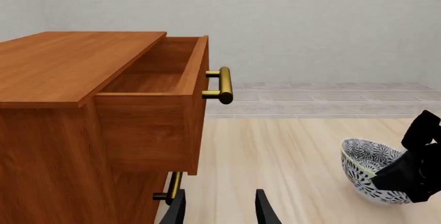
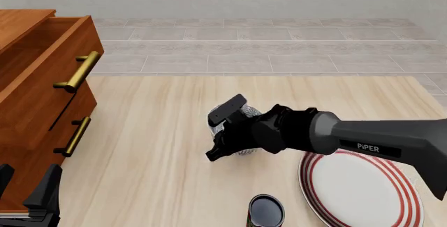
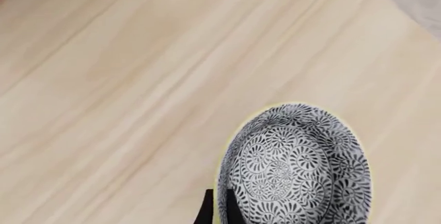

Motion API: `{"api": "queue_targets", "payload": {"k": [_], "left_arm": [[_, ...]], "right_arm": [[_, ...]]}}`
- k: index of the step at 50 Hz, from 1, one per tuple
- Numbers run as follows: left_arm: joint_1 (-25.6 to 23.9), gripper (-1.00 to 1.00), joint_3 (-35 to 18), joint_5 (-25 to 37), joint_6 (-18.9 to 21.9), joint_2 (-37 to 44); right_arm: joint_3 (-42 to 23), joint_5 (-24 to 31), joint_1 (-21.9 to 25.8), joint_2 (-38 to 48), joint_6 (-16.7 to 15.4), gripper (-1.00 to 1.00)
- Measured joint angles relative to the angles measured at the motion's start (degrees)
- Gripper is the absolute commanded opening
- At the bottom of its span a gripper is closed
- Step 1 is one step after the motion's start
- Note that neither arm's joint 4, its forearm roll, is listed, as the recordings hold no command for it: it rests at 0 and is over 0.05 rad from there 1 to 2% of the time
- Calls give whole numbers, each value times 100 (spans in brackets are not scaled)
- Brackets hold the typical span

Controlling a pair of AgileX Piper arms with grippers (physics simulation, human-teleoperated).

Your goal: Put the bowl on the plate.

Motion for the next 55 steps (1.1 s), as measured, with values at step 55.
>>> {"api": "queue_targets", "payload": {"k": [55], "left_arm": [[0,100,0,0,0,0]], "right_arm": [[-309,1156,-969,-834,-816,-100]]}}
